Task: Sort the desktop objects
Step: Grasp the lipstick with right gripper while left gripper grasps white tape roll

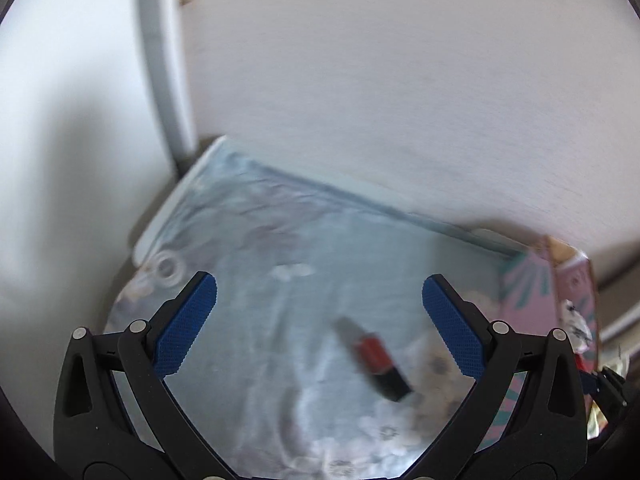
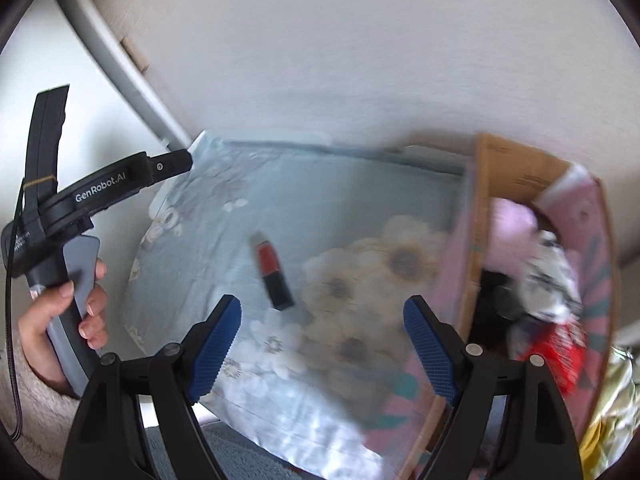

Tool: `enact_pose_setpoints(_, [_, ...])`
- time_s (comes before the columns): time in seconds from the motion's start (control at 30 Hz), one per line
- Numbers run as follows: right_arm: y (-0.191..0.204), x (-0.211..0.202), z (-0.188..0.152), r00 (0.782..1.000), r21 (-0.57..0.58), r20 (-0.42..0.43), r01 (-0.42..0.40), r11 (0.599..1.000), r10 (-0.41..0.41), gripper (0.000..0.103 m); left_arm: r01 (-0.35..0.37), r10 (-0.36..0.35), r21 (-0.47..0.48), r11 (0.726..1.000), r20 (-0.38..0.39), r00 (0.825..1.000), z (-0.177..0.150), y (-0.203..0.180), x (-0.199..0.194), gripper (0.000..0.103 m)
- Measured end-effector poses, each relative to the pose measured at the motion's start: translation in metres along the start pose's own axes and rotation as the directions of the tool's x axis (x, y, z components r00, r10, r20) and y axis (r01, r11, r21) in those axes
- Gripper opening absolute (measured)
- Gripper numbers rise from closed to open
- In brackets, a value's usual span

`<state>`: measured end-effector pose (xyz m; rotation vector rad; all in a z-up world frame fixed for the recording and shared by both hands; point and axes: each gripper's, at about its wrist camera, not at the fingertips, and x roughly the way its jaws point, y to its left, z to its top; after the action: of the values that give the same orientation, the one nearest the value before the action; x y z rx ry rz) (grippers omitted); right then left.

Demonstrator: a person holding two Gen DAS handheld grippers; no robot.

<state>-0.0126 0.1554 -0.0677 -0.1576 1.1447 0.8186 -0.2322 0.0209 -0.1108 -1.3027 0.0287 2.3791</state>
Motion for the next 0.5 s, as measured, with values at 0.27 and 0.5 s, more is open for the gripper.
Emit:
enact_pose_setpoints(0.27, [0.033,0.069,0.008,0.996,-0.121,-0.087,-0.008,0.993,-0.002,0.081,-0.262,0.253,-0.201,0.944,-0.068,0.965,-0.023,0.066,0.057,0.103])
enact_pose_setpoints(0.5, [0.044,0.118,0.008,0.990,-0.202,-0.136,0.000,0.979,-0.028,0.072,-0.381,0.375,-0.270,0.884,-0.075,0.924,-0.015,0.081,0.095,0.102])
